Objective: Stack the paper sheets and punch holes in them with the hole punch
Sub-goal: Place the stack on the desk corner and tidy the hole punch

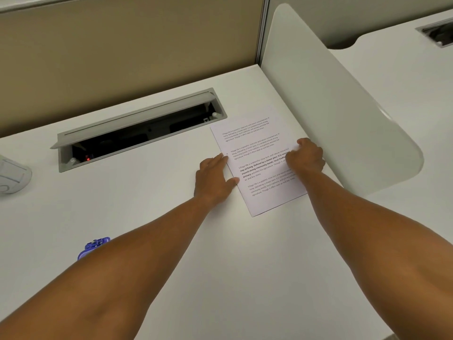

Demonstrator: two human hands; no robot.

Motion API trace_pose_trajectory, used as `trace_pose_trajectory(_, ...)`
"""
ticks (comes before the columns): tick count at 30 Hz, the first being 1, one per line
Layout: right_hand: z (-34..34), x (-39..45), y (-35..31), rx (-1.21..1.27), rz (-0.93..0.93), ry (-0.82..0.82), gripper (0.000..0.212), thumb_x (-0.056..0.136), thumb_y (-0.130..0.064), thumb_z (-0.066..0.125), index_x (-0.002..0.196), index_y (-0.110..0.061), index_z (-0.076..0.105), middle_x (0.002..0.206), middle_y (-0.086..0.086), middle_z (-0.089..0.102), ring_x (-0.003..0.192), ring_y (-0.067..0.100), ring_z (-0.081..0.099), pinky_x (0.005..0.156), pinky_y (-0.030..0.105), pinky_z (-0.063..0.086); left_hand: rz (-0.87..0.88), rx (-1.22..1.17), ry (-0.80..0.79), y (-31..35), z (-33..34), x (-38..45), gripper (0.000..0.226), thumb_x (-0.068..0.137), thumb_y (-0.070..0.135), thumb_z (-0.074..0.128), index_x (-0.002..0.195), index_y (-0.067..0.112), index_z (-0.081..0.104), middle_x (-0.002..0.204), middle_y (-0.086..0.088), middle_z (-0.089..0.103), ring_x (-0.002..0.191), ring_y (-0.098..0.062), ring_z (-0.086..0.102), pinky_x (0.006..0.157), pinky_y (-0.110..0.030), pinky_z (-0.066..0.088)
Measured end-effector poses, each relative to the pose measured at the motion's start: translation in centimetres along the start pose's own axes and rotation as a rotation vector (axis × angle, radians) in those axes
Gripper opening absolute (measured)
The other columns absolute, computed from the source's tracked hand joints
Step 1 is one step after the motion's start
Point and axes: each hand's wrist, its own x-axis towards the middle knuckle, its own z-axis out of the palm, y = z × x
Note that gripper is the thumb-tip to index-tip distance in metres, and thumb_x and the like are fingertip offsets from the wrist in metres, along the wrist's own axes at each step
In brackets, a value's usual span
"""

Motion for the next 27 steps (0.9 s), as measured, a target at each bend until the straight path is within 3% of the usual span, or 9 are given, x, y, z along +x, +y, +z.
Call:
trace_pose_trajectory(10, 1.1, -6.6, -1.6, 0.058, -0.155, -0.023, 0.049, 0.086, -0.024, 0.06, 0.134, -0.013, 0.055, 0.135, 0.011, 0.059, 0.124, 0.03, 0.056, 0.105, 0.04, 0.041, -0.069, -0.065, 0.019, -1.7, -2.5, -3.4, 0.065, 0.093, 0.046, 0.059, 0.15, 0.025, 0.037, 0.16, 0.007, 0.03, 0.149, -0.016, 0.015, 0.116, -0.04, 0.022)
trace_pose_trajectory(17, 2.9, -14.5, -3.0, 0.025, -0.374, -0.098, 0.049, 0.09, -0.03, 0.059, 0.133, -0.009, 0.053, 0.135, 0.012, 0.055, 0.132, 0.029, 0.043, 0.107, 0.047, 0.038, -0.113, 0.025, 0.086, -3.6, -5.2, -9.2, 0.062, 0.096, 0.045, 0.054, 0.151, 0.023, 0.036, 0.161, 0.003, 0.027, 0.149, -0.019, 0.018, 0.116, -0.042, 0.022)
trace_pose_trajectory(22, 3.9, -20.4, -3.9, -0.096, -0.571, -0.154, 0.053, 0.095, -0.039, 0.051, 0.141, -0.013, 0.047, 0.152, 0.004, 0.042, 0.147, 0.026, 0.024, 0.117, 0.047, 0.027, -0.137, 0.08, 0.171, -5.0, -6.9, -13.6, 0.062, 0.097, 0.047, 0.052, 0.151, 0.022, 0.036, 0.161, 0.001, 0.029, 0.149, -0.021, 0.021, 0.118, -0.042, 0.025)
trace_pose_trajectory(27, 4.8, -24.9, -4.7, -0.194, -0.692, -0.166, 0.056, 0.098, -0.046, 0.041, 0.146, -0.017, 0.041, 0.159, 0.0, 0.031, 0.15, 0.022, 0.017, 0.121, 0.043, 0.02, -0.164, 0.106, 0.242, -6.8, -8.5, -17.2, 0.06, 0.097, 0.049, 0.05, 0.15, 0.023, 0.037, 0.16, 0.0, 0.03, 0.148, -0.022, 0.025, 0.117, -0.042, 0.026)
